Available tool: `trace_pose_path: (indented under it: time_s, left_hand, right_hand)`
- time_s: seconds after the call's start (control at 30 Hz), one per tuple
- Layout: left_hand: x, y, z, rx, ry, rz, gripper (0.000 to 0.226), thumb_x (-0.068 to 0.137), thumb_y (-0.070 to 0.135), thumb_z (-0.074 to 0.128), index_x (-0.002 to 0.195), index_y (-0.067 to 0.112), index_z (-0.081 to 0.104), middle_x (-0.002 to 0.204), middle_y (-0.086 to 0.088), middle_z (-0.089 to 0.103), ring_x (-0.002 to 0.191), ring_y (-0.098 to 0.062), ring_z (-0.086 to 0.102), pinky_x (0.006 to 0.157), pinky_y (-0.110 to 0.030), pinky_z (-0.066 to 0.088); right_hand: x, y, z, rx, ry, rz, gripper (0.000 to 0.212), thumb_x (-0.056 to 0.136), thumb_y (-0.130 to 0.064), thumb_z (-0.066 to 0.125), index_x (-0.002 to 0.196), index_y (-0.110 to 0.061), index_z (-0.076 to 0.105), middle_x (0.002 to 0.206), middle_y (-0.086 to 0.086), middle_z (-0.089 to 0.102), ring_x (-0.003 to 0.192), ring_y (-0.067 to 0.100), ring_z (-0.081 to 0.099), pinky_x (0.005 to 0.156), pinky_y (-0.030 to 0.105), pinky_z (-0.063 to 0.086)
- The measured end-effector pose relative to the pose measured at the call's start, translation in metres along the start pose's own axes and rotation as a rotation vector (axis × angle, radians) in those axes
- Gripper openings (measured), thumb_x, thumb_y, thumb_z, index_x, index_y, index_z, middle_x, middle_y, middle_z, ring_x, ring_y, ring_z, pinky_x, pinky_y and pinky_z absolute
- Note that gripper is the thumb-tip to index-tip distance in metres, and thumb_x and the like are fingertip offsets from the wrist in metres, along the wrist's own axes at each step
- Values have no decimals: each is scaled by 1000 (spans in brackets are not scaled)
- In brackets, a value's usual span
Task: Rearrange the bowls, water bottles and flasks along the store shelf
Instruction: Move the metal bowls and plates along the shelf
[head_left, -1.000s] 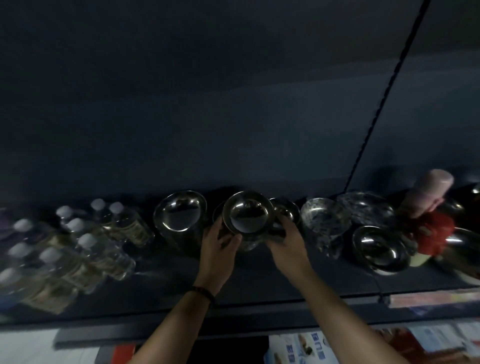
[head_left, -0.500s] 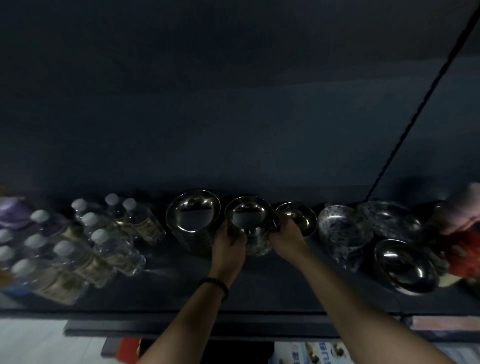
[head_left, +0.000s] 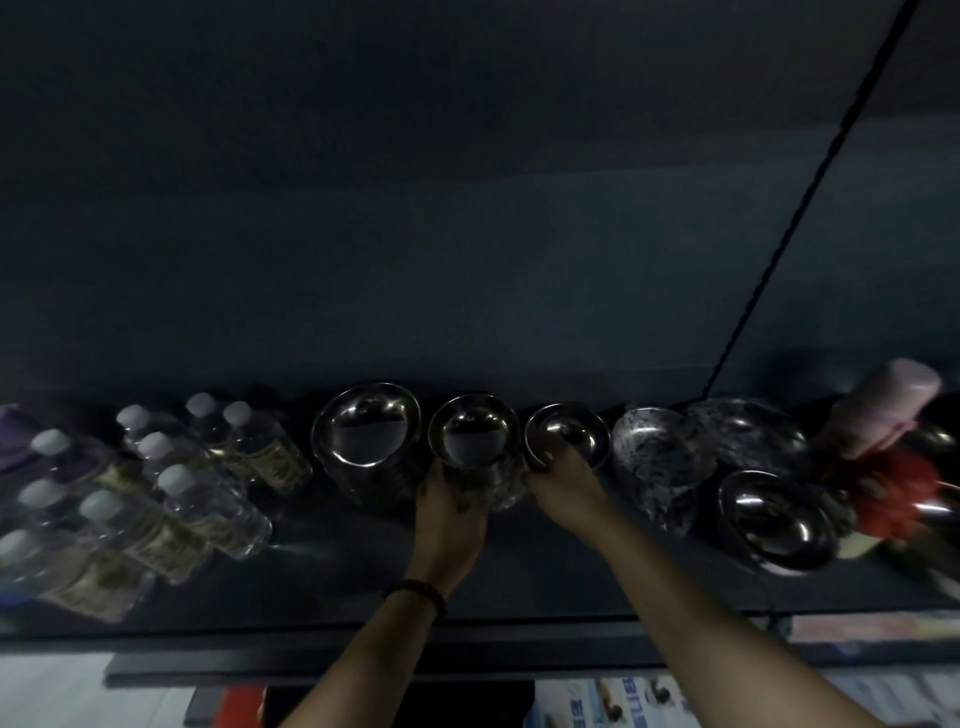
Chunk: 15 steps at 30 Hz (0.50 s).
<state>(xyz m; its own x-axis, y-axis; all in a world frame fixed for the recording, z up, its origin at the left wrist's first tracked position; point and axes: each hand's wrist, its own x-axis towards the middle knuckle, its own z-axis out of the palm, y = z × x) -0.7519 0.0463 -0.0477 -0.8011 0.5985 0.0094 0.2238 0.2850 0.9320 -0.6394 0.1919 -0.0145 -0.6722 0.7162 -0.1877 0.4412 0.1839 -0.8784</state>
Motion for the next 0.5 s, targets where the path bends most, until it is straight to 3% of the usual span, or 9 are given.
trace_pose_path:
  time_s: [0.1, 0.2, 0.27, 0.4, 0.5]
  left_hand:
    - [-32, 4, 12, 77, -92, 4, 68, 84, 22, 70, 147, 39, 51, 140, 2, 63, 123, -21, 65, 105, -48, 57]
    - [-56, 30, 31, 88, -217, 26, 60, 91, 2, 73, 131, 41, 51, 137, 2, 55, 115, -6, 63, 96, -14, 53]
    - [-57, 39, 50, 101, -314, 29, 55, 94, -2, 72, 128, 37, 52, 130, 6, 59, 107, 3, 65, 87, -8, 52]
    - [-64, 67, 99, 103, -518, 25, 47, 100, 10, 71, 143, 22, 58, 137, 0, 62, 111, -3, 67, 91, -11, 54]
    - [-76, 86, 138, 117, -647, 0, 54, 101, 21, 72, 152, 21, 52, 144, -2, 59, 116, -10, 68, 101, -28, 58]
  right_hand:
    - [-33, 9, -25, 35, 76, -2, 40, 84, -47, 75, 123, -41, 69, 109, -18, 77, 102, 0, 70, 90, 32, 57]
    - [-72, 34, -52, 67, 212, -36, 31, 91, -24, 73, 117, -42, 68, 110, -19, 76, 102, -5, 69, 86, 23, 51]
    - [-98, 55, -72, 82, 286, -3, 37, 91, -16, 71, 119, -40, 67, 113, -21, 75, 105, -4, 69, 89, 21, 52]
    - [-146, 101, -115, 59, 475, 145, 48, 91, -5, 70, 119, -44, 67, 109, -16, 75, 101, 12, 72, 87, 38, 57]
    - [-166, 128, -148, 60, 637, 194, 30, 93, 0, 65, 114, -22, 71, 99, -10, 71, 99, 19, 67, 81, 31, 47]
